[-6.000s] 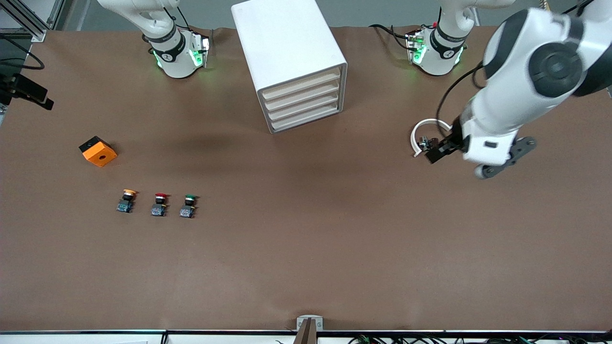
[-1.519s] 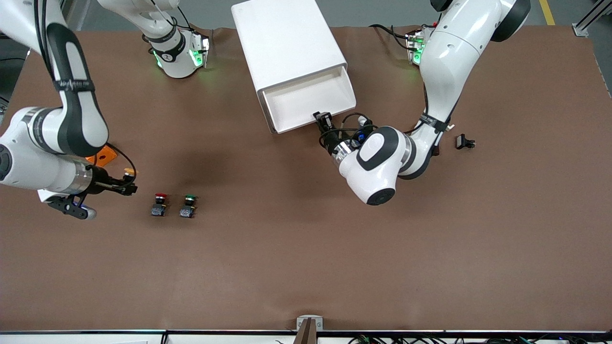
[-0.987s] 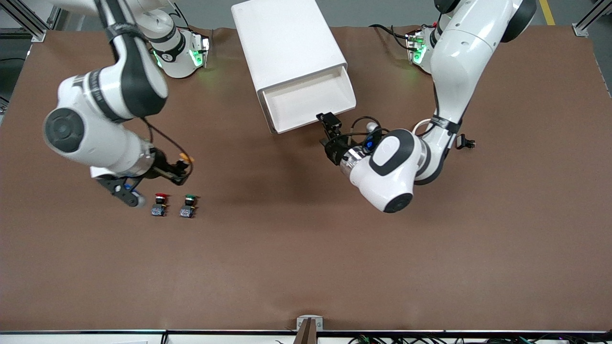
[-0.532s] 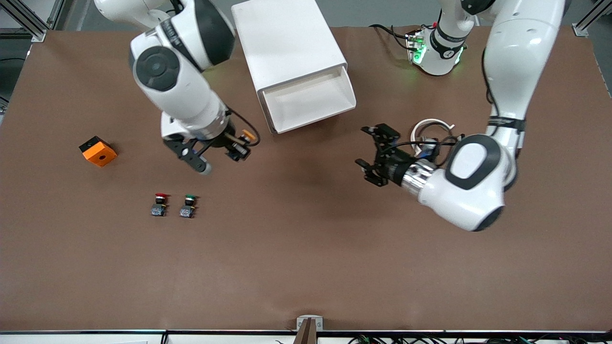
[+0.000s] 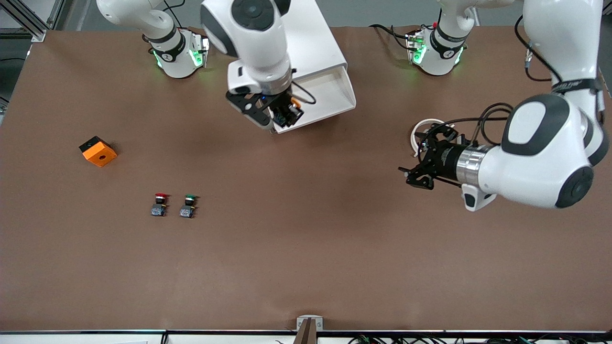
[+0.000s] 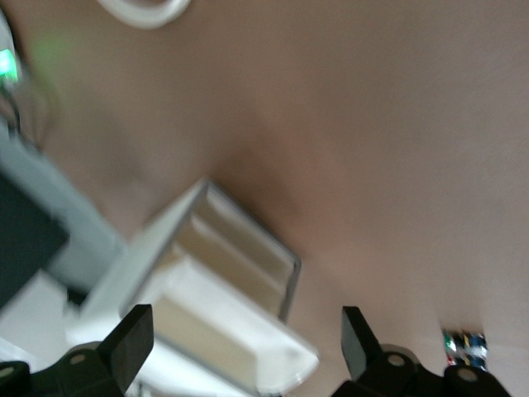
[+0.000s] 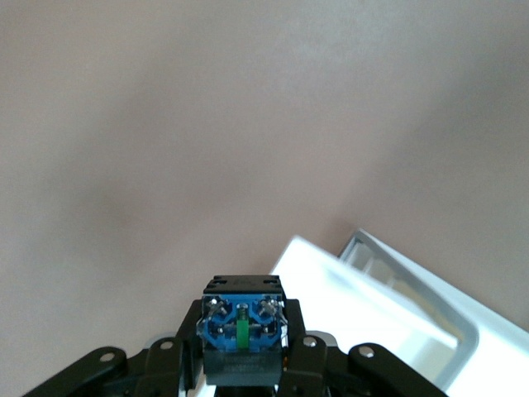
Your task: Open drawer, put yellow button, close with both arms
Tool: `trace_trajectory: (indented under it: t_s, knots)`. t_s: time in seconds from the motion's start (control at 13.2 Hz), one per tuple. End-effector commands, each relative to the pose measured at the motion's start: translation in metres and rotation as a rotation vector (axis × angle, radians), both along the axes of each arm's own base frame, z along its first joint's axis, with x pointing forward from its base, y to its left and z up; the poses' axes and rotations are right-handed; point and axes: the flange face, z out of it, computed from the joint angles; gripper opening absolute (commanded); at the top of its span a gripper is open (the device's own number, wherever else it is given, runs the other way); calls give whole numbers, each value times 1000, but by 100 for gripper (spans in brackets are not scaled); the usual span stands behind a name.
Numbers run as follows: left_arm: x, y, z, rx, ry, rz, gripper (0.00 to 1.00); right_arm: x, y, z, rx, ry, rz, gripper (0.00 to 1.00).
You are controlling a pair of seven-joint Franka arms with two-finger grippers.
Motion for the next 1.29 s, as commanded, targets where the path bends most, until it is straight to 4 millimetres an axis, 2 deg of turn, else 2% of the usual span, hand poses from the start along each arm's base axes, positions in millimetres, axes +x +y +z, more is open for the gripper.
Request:
trace_trajectory:
  t_s: [0.0, 0.38, 0.53, 0.68, 0.84, 0.91, 1.06, 1.22]
  knots:
    - [-7, 7, 21, 74, -122, -109, 100, -33, 31, 1, -25, -11, -23, 0]
    - [-33, 33, 101, 188, -360, -355, 100, -98, 80, -7, -66, -68, -37, 0]
    - [-44, 30, 117, 192, -390, -400, 100, -103, 87, -17, -77, -69, -24, 0]
    - [-46, 22, 115, 167, -402, -464, 100, -105, 96, -31, -74, -73, -23, 0]
    - [-48, -4, 105, 191, -414, -528, 100, -101, 104, -43, -50, -84, -60, 0]
    - [-46, -19, 93, 206, -412, -558, 100, -103, 109, -51, -53, -85, -67, 0]
    - [-53, -40, 89, 198, -414, -594, 100, -112, 118, -70, -76, -81, -47, 0]
    - [-57, -58, 84, 187, -421, -624, 100, -112, 121, -76, -77, -79, -45, 0]
